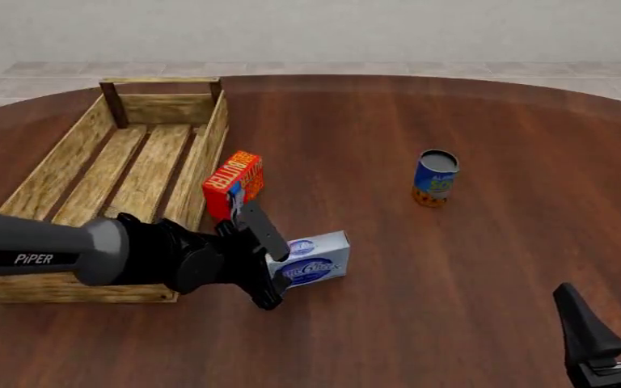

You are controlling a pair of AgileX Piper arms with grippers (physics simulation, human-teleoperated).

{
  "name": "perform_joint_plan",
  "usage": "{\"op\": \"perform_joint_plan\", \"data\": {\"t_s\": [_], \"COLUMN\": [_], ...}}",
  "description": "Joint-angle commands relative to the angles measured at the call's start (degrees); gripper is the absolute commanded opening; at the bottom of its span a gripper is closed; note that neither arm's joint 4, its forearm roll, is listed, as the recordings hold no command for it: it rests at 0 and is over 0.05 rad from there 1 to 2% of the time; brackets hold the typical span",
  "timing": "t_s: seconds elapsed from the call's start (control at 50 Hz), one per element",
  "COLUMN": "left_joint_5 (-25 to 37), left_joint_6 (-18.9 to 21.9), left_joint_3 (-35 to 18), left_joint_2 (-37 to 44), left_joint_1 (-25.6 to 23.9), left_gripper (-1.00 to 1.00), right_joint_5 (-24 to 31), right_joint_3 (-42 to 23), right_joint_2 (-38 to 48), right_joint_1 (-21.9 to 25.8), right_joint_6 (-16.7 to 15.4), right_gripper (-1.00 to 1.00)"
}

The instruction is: Pick up the cream cheese and put it in the tray.

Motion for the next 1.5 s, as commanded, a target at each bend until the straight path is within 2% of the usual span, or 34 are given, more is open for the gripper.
{"op": "perform_joint_plan", "data": {"t_s": [0.02, 0.22, 0.24, 0.32, 0.66, 0.7, 0.9, 0.96, 1.12, 1.36, 1.46, 1.5], "left_joint_5": [0.0, 0.3, 0.2, 0.1, -1.3, -1.2, -1.7, -1.9, -2.8, -0.3, 1.1, 1.9], "left_joint_6": [0.0, -1.8, -1.8, -3.2, -2.7, -4.2, -6.0, -8.2, -7.3, -6.1, -6.8, -8.0], "left_joint_3": [0.3, 0.5, 0.5, 0.7, 2.0, 1.9, 3.8, 4.3, 6.0, 5.1, 4.2, 2.9], "left_joint_2": [1.6, 2.9, 3.0, 2.5, 0.3, -0.6, -5.5, -7.1, -8.9, -13.3, -14.4, -14.6], "left_joint_1": [-0.2, -1.1, -1.1, -1.4, 0.4, 0.6, 0.6, 0.4, 0.9, 2.2, 2.3, 3.8], "left_gripper": [1.00, 1.00, -1.00, -1.00, -1.00, -1.00, -1.00, -1.00, -1.00, -1.00, -1.00, -1.00], "right_joint_5": [0.2, 0.3, 0.4, 0.5, 0.2, 0.2, 0.5, 0.6, 0.7, 0.6, 0.6, 0.6], "right_joint_3": [0.0, 0.0, 0.0, 0.0, 0.0, 0.0, 0.0, 0.0, 0.0, 0.0, 0.0, 0.0], "right_joint_2": [0.0, 0.0, 0.0, 0.0, 0.0, 0.0, 0.0, 0.0, 0.0, 0.0, 0.0, 0.0], "right_joint_1": [0.0, 0.0, 0.1, 0.1, 0.1, 0.0, 0.6, 0.8, 1.0, 1.0, 1.2, 1.3], "right_joint_6": [-0.1, -0.2, -0.3, -0.3, -0.8, -0.8, -1.6, -1.9, -1.9, -1.8, -1.9, -2.0], "right_gripper": [1.00, 1.00, 1.00, 1.00, 1.00, 1.00, 1.00, 1.00, 1.00, 1.00, 1.00, 1.00]}}
